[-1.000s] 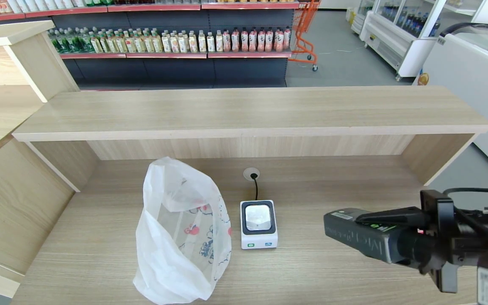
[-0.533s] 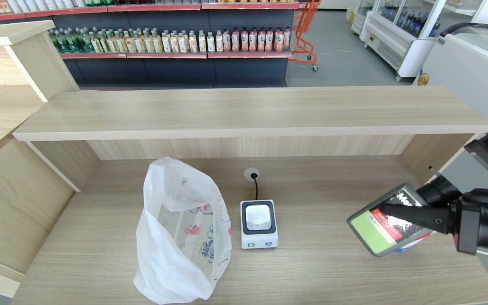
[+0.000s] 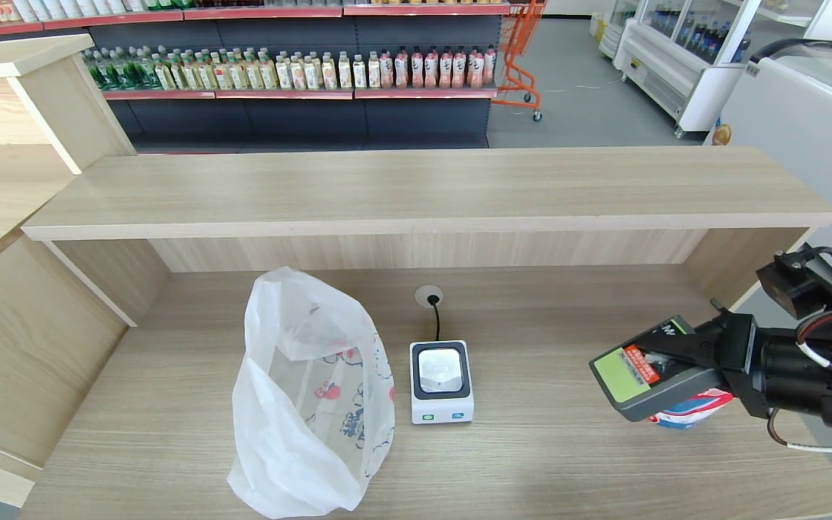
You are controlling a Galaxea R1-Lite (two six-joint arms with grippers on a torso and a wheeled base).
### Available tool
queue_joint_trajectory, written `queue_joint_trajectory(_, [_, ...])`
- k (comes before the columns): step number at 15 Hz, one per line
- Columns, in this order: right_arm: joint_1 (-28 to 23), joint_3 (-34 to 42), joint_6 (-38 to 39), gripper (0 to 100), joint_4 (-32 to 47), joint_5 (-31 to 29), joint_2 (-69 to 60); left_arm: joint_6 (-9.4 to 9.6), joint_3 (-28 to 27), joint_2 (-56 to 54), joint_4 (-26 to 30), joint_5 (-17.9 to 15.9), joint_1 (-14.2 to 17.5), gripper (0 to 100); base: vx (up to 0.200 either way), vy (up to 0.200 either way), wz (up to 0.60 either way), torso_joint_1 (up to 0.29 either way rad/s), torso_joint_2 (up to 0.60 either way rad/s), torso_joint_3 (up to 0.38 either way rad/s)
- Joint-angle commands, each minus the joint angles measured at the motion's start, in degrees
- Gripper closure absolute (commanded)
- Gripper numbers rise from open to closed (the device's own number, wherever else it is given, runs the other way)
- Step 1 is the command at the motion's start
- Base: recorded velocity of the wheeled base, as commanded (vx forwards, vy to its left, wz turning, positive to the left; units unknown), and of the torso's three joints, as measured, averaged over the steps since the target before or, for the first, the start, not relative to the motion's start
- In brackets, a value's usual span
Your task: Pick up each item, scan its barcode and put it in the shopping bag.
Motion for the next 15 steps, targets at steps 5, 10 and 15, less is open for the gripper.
queue_joint_trajectory(5, [1.8,1.7,-0.2,100,0.1,0.1,-0.6,0.06,0.0,0.0,0.0,0.0,0.0,0,0.000,0.000,0.00,0.000,0.00,0.000])
queue_joint_trajectory(10, [4.1,1.2,-0.5,100,-0.1,-0.4,0.9,0.06,0.0,0.0,0.0,0.0,0.0,0,0.000,0.200,0.00,0.001,0.00,-0.001])
queue_joint_trajectory(15, [5.8,-2.7,-9.5,100,-0.8,-5.1,12.1,-0.03,0.0,0.0,0.0,0.0,0.0,0,0.000,0.080,0.00,0.002,0.00,0.002])
